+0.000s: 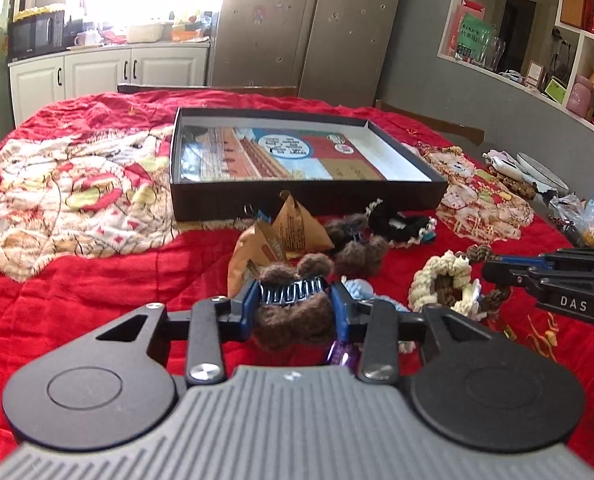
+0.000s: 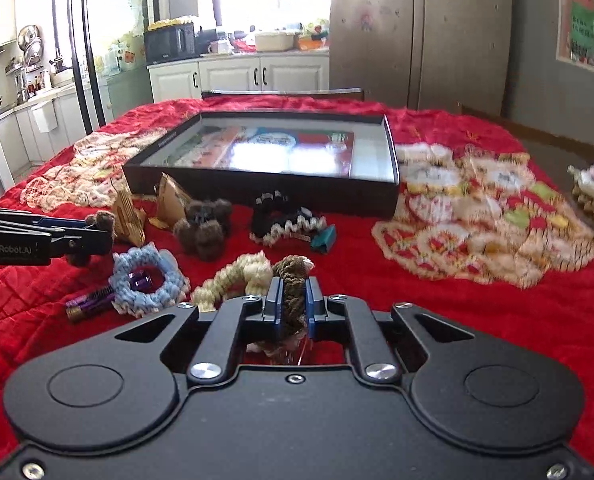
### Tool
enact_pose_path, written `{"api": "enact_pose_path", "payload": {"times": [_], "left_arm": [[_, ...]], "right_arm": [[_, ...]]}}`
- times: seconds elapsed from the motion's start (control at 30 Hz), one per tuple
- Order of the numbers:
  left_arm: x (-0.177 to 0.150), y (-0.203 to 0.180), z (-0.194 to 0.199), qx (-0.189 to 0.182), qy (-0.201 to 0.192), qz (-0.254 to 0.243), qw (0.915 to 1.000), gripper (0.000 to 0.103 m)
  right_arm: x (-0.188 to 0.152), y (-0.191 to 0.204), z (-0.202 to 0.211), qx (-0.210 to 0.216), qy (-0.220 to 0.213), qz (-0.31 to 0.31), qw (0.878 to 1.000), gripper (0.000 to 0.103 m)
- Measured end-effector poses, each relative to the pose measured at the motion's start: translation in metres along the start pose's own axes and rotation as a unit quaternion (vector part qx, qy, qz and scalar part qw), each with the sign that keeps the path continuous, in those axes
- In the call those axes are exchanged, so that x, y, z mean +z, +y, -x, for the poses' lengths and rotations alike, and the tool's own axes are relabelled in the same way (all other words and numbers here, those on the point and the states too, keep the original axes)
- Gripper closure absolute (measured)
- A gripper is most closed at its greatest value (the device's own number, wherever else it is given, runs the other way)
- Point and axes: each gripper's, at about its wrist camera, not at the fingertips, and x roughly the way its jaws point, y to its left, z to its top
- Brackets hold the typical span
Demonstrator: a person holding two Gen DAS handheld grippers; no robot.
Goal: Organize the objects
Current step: 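Carry the clip with left tool while right tool carries the hair tie over the black box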
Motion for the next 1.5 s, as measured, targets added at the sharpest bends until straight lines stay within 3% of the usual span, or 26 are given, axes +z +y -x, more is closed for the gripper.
{"api": "enact_pose_path", "payload": {"times": [0.47,0.8,1.23,1.5], "left_arm": [[0.044,-0.004,0.002,0.011,-0.034,-0.025,0.999,0.061],[0.081,0.004,-0.024,0.028,-0.042,-0.024,0.9984,0.061],[0.125,0.018,-0.092,0.067,-0.036,-0.019,0.9969,0.061],[0.145,0.027,-0.133,0.086,-0.031,-0.013,0.9957,0.061]], "right_arm": [[0.05,0.007,0.012,0.003,-0.056,0.024,0.998,0.092],[0.099,0.003,-0.005,0.015,-0.093,0.015,0.995,0.092],[0.156,0.006,-0.084,0.01,-0.095,0.026,0.995,0.092],[0.172,-0.003,-0.147,0.032,-0.073,-0.016,0.997,0.092]]}}
